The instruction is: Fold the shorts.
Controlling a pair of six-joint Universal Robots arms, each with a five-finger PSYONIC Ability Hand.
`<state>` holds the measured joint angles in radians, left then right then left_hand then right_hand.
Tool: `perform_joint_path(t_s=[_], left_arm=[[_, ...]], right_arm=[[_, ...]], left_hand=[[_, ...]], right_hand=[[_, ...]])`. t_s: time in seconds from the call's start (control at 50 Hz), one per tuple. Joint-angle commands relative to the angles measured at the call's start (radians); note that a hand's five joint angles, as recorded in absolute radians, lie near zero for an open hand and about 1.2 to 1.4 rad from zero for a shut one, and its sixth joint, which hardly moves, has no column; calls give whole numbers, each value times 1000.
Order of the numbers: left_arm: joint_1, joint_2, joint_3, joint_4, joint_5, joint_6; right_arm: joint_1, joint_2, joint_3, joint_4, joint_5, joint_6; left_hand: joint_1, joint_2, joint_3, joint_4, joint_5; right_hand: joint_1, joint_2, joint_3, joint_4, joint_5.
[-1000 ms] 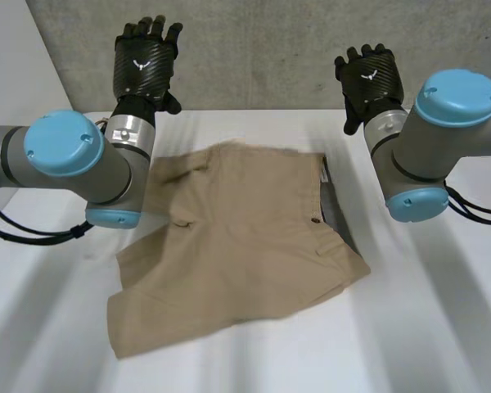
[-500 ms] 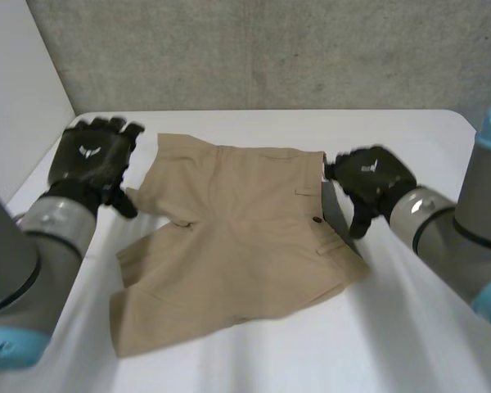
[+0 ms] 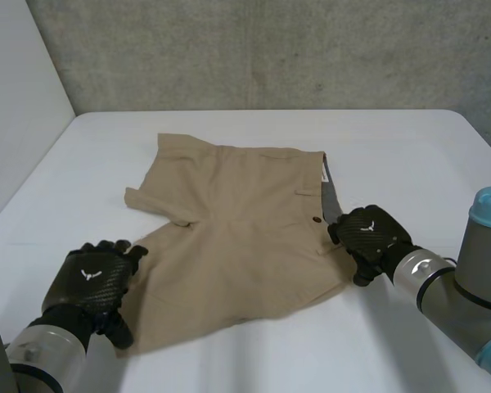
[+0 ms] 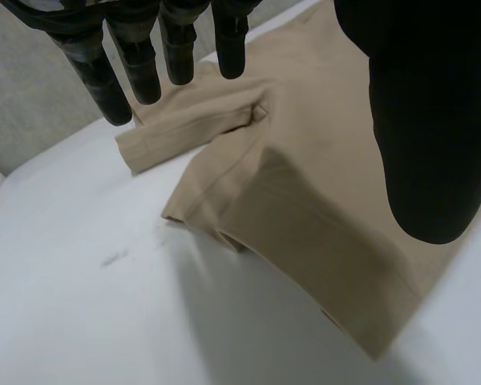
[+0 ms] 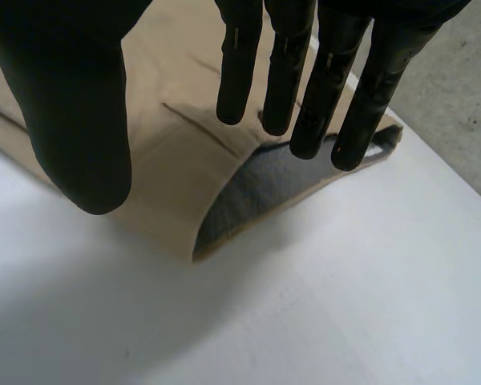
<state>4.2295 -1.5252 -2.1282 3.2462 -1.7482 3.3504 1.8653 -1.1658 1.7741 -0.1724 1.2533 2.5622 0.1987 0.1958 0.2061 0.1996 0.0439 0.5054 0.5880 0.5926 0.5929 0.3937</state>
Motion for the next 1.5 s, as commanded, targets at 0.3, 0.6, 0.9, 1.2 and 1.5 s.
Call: perform_joint_path(t_s=[0.3,0.6,0.9,1.2,1.5], left_arm=[[-2,-44,-19,3,1,1],[-48,-125,-27,29,3,1],[-46,-250,16,127,-48,6],[-46,-162,54,133,-40,18],[-51,215,131,-388,71,24]], right_arm=[[-3,86,-50,1,3,-10],[6,29,-54,-12,-5,87],[0,9,-53,-12,3,148],[5,-23,-54,13,26,139],[-9,-236,-94,577,8,-126]], left_hand=[[21,24,13,20,1],[202,205,195,202,183],[534,537,526,533,514],[1198,1200,1190,1197,1178],[1198,1200,1190,1197,1178]], right_hand=[[891,808,804,803,828],[891,808,804,803,828],[891,808,804,803,828],[891,808,804,803,828],[891,808,804,803,828]])
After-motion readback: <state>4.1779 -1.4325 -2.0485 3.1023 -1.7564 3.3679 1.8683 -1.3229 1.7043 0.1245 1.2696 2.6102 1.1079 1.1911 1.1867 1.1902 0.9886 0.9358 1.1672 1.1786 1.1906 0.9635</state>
